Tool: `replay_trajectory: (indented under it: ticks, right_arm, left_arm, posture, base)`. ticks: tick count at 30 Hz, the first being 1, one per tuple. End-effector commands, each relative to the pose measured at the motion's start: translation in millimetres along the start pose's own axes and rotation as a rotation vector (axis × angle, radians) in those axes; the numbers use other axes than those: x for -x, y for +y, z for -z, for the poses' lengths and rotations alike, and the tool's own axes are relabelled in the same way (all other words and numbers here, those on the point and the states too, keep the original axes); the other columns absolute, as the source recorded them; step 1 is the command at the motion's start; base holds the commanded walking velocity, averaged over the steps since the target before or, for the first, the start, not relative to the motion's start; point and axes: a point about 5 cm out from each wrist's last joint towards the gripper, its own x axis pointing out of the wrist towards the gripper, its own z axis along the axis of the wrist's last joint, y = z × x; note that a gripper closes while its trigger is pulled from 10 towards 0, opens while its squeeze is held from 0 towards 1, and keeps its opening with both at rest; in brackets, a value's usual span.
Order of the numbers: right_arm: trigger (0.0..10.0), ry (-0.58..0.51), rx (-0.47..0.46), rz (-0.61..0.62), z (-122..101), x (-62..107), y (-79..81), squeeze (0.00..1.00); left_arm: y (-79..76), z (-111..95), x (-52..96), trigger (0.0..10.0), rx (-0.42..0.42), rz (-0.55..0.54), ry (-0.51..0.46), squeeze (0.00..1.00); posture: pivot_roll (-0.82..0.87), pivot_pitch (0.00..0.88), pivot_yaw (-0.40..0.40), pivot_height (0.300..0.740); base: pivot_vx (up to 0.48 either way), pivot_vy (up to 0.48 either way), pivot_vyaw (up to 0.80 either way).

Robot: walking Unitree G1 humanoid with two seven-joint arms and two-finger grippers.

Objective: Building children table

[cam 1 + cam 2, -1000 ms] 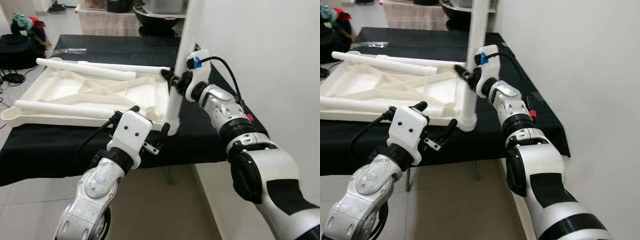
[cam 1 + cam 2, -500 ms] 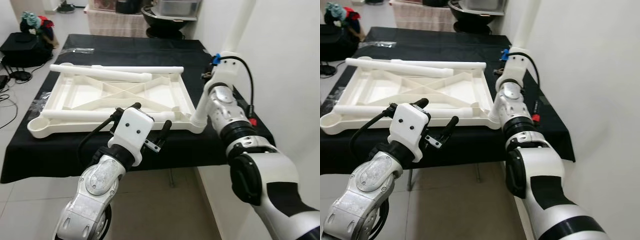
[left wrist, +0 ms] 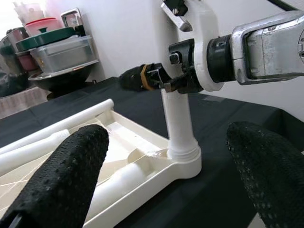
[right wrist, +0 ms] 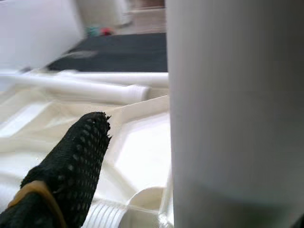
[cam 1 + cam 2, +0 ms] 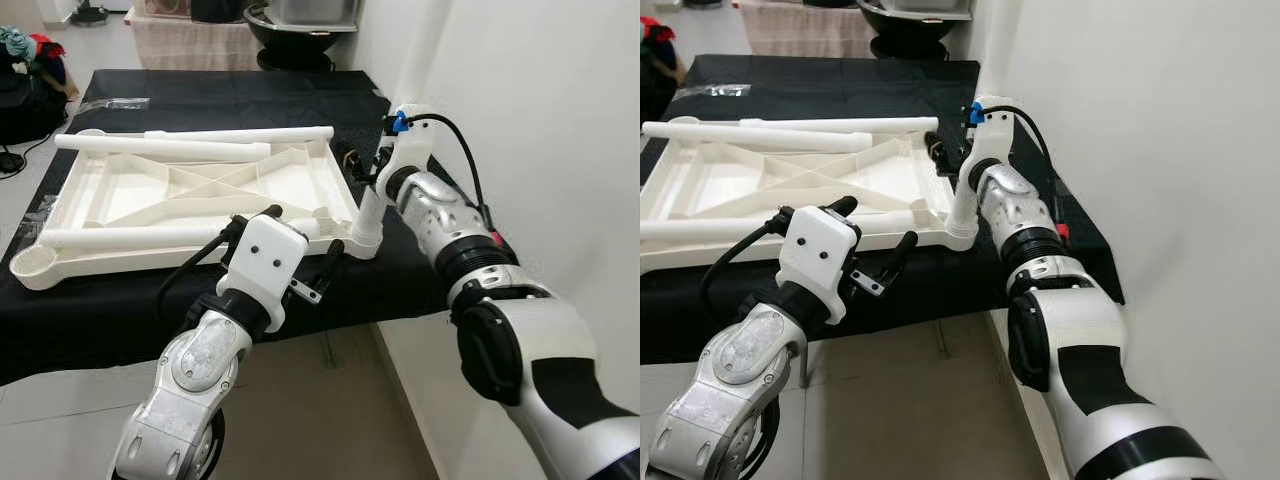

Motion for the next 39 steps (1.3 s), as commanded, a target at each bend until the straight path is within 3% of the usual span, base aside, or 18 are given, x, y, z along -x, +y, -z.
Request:
replay_trajectory:
  ticks: [1, 7, 10, 11, 13, 14, 18, 19, 20, 21, 23, 28, 31, 34, 36, 37, 38, 39]
  right_arm:
    - [10.0, 0.015, 0.014, -0.143, 1.7, -2.9, 13.4, 1.00]
    - [10.0, -0.071, 0.109, -0.484, -13.1, 12.1, 15.8, 1.00]
    - [10.0, -0.071, 0.109, -0.484, -13.1, 12.1, 15.8, 1.00]
    - [10.0, -0.097, 0.093, -0.571, -15.6, 16.3, 17.4, 1.00]
    - [10.0, -0.097, 0.093, -0.571, -15.6, 16.3, 17.4, 1.00]
    - [10.0, -0.110, 0.079, -0.618, -16.0, 18.6, 17.9, 0.00]
    - [10.0, -0.096, 0.031, -0.677, -10.2, 20.8, 18.4, 0.00]
    - [8.7, -0.100, -0.003, -0.735, -9.2, 23.1, 19.6, 0.00]
    - [8.7, -0.100, -0.003, -0.735, -9.2, 23.1, 19.6, 0.00]
    - [0.0, -0.107, -0.025, -0.777, -9.2, 25.0, 20.2, 0.00]
    - [0.0, -0.116, -0.024, -0.779, -9.6, 24.9, 20.5, 0.00]
    - [0.0, -0.130, 0.038, -0.497, -12.7, 13.5, 13.3, 0.00]
    - [0.0, -0.133, 0.040, -0.433, -13.5, 11.9, 10.5, 0.00]
    - [0.0, -0.130, 0.034, -0.178, -14.7, 9.2, -4.0, 0.00]
    - [0.0, -0.130, 0.034, -0.178, -14.7, 9.2, -4.0, 0.00]
    - [0.0, -0.105, 0.032, -0.064, -12.3, 8.6, -10.4, 0.00]
    - [0.0, -0.105, 0.032, -0.064, -12.3, 8.6, -10.4, 0.00]
    - [0.0, -0.052, 0.051, 0.119, -6.3, 10.0, -21.5, 0.00]
  left_arm:
    - [-2.5, 0.9, 1.7, 10.0, 0.001, 0.009, 0.005, 0.00]
    - [-3.1, 0.9, 1.7, 10.0, -0.001, 0.014, 0.001, 0.00]
    - [-3.1, 0.9, 1.7, 10.0, -0.001, 0.014, 0.001, 0.00]
    - [-3.2, 0.9, 1.8, 10.0, -0.002, 0.016, 0.001, 0.00]
    - [-3.2, 0.9, 1.8, 10.0, -0.002, 0.016, 0.001, 0.00]
    - [-3.7, 1.0, 2.1, 10.0, -0.002, 0.017, 0.000, 0.00]
    - [-4.8, 1.2, 2.7, 10.0, 0.000, 0.020, 0.000, 0.00]
    - [-4.8, 1.3, 2.8, 10.0, 0.001, 0.019, 0.001, 0.00]
    - [-4.8, 1.3, 2.8, 10.0, 0.001, 0.019, 0.001, 0.00]
    - [-4.8, 1.4, 3.0, 10.0, 0.000, 0.019, 0.002, 0.00]
    - [-4.8, 1.4, 3.1, 10.0, 0.000, 0.019, 0.003, 0.00]
    - [-4.6, 1.7, 3.1, 10.0, 0.000, 0.016, 0.005, 0.00]
    - [-4.3, 1.7, 2.9, 10.0, 0.000, 0.015, 0.006, 0.00]
    - [-4.0, 1.7, 2.4, 10.0, 0.000, 0.012, 0.006, 0.00]
    - [-4.0, 1.7, 2.4, 10.0, 0.000, 0.012, 0.006, 0.00]
    - [-3.8, 1.7, 2.3, 10.0, -0.001, 0.011, 0.006, 0.00]
    - [-3.8, 1.7, 2.3, 10.0, -0.001, 0.011, 0.006, 0.00]
    - [-3.6, 1.7, 2.1, 10.0, -0.001, 0.010, 0.007, 0.00]
  posture:
    - [0.09, 0.095, -0.126, 0.740]
    - [0.09, 0.078, -0.128, 0.740]
    - [0.09, 0.078, -0.128, 0.740]
    - [0.08, 0.075, -0.129, 0.740]
    - [0.08, 0.075, -0.129, 0.740]
    - [0.09, 0.069, -0.130, 0.740]
    - [0.09, 0.069, -0.133, 0.740]
    - [0.09, 0.071, -0.135, 0.740]
    - [0.09, 0.071, -0.135, 0.740]
    - [0.09, 0.073, -0.136, 0.740]
    - [0.09, 0.073, -0.136, 0.740]
    - [0.09, 0.084, -0.138, 0.740]
    - [0.09, 0.086, -0.137, 0.740]
    - [0.09, 0.093, -0.139, 0.740]
    - [0.09, 0.093, -0.139, 0.740]
    - [0.09, 0.095, -0.138, 0.740]
    - [0.09, 0.095, -0.138, 0.740]
    - [0.09, 0.099, -0.136, 0.740]
  base:
    - [0.000, 0.000, 0.00]
    - [0.000, 0.000, 0.00]
    - [0.000, 0.000, 0.00]
    - [0.000, 0.000, 0.00]
    - [0.000, 0.000, 0.00]
    - [0.000, 0.000, 0.00]
    - [0.000, 0.000, 0.00]
    - [0.000, 0.000, 0.00]
    - [0.000, 0.000, 0.00]
    - [0.000, 0.000, 0.00]
    - [0.000, 0.000, 0.00]
    - [0.000, 0.000, 0.00]
    - [0.000, 0.000, 0.00]
    - [0.000, 0.000, 0.00]
    - [0.000, 0.000, 0.00]
    - [0.000, 0.000, 0.00]
    - [0.000, 0.000, 0.00]
    - [0.000, 0.000, 0.00]
